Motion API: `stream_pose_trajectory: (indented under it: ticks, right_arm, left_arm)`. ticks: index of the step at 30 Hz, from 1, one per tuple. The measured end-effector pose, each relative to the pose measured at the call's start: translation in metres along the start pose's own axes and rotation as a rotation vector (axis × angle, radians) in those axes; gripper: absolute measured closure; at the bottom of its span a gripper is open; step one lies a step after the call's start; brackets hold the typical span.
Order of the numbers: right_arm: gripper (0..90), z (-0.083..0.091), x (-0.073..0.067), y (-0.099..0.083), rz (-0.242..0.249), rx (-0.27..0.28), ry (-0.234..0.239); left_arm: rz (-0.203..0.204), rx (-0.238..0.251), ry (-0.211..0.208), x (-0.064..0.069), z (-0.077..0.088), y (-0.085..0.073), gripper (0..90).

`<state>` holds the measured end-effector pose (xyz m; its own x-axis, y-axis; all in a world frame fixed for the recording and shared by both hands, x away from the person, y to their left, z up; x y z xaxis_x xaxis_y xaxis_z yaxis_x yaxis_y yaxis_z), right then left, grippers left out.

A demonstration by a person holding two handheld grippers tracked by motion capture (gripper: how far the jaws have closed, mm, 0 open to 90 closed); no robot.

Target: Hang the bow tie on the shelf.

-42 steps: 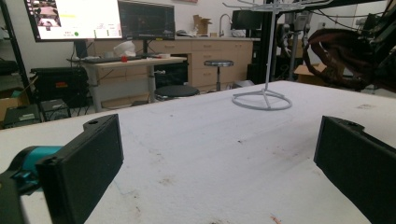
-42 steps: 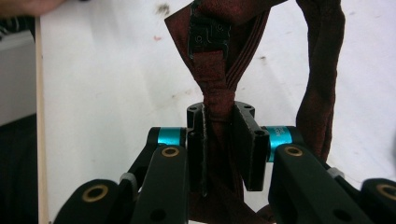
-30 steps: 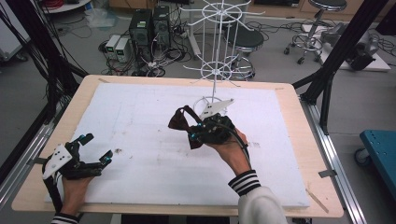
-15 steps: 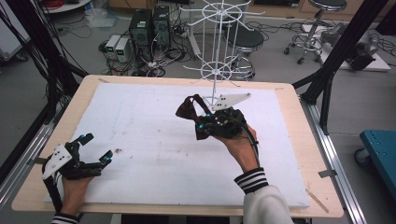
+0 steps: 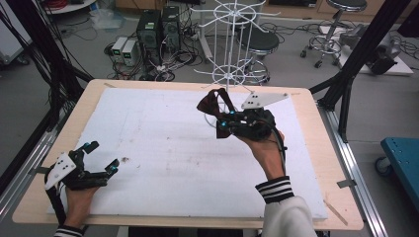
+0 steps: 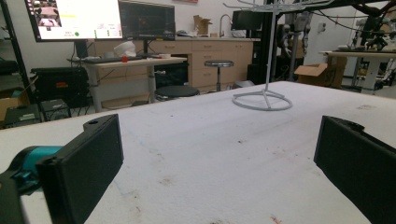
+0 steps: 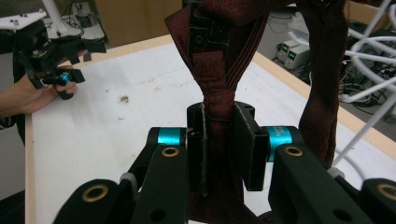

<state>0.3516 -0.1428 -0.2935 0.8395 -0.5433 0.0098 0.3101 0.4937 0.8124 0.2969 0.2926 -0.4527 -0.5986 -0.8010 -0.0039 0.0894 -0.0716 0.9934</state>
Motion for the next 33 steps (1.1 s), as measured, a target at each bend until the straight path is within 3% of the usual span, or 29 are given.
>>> stream_pose_trajectory:
  ticks: [12, 33]
  right_arm:
    - [76.4, 0.012, 0.017, -0.002, -0.040, 0.022, -0.058]
    - [76.3, -0.010, 0.034, -0.003, -0.099, -0.008, -0.121]
  left_arm:
    - [0.003, 0.003, 0.001, 0.000, 0.000, 0.000, 1.8]
    - [0.003, 0.003, 0.000, 0.000, 0.000, 0.000, 1.8]
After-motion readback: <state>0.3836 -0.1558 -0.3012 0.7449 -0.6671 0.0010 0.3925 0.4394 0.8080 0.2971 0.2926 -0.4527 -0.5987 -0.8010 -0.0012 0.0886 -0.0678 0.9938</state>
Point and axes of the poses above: each handheld gripper's, and its own axes: z roughly backward along the jaws, y roughly out of its top, x roughly to its right, the point moved 4 cm from there along -z, roughly forward along the jaws, and after that the axes turned 9 degrees about -x, right-handed, at the moved point
